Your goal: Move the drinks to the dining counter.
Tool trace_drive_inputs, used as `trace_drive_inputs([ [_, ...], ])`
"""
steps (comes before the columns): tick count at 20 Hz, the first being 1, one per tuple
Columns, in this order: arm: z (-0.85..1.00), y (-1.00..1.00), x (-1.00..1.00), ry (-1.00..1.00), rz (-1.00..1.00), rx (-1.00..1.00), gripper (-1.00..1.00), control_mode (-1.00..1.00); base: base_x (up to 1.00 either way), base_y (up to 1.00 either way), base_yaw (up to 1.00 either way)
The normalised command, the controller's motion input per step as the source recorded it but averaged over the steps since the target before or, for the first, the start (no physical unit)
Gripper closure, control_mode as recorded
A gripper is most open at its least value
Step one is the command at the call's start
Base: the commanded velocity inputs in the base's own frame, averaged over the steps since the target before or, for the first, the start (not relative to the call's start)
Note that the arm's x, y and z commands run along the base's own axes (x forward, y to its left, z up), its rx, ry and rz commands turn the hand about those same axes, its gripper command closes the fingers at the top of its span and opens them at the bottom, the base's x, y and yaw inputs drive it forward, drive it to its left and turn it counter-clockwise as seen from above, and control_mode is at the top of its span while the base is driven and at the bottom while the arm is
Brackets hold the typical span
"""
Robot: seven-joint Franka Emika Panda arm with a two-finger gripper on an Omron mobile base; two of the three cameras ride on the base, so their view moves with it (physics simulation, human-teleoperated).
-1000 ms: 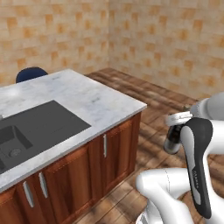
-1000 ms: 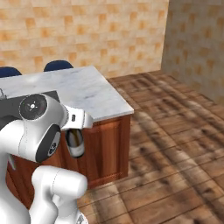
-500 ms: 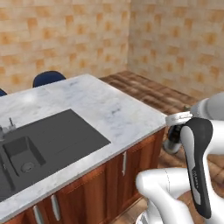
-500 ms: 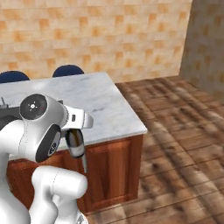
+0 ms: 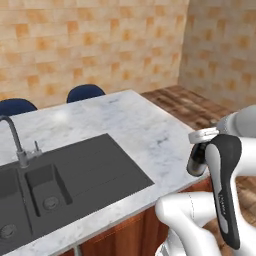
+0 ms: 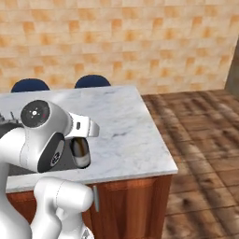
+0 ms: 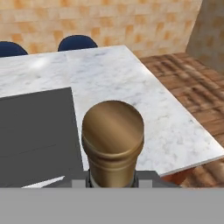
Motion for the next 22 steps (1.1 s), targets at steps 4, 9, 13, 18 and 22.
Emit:
trace_drive_inputs([
  [4,0.0,0.0,0.0,0.0,0.0,0.0,1.0,1.0,0.63,0.0,0.32],
  [9,0.0,0.0,0.0,0.0,0.0,0.0,1.0,1.0,0.61,0.0,0.31],
  [13,0.0,0.0,0.0,0.0,0.0,0.0,1.0,1.0,0.63,-0.06,0.28],
  [18,0.0,0.0,0.0,0.0,0.0,0.0,1.0,1.0,0.58,-0.06,0.23],
  [22,0.0,0.0,0.0,0.0,0.0,0.0,1.0,1.0,0.59,-0.03,0.2],
])
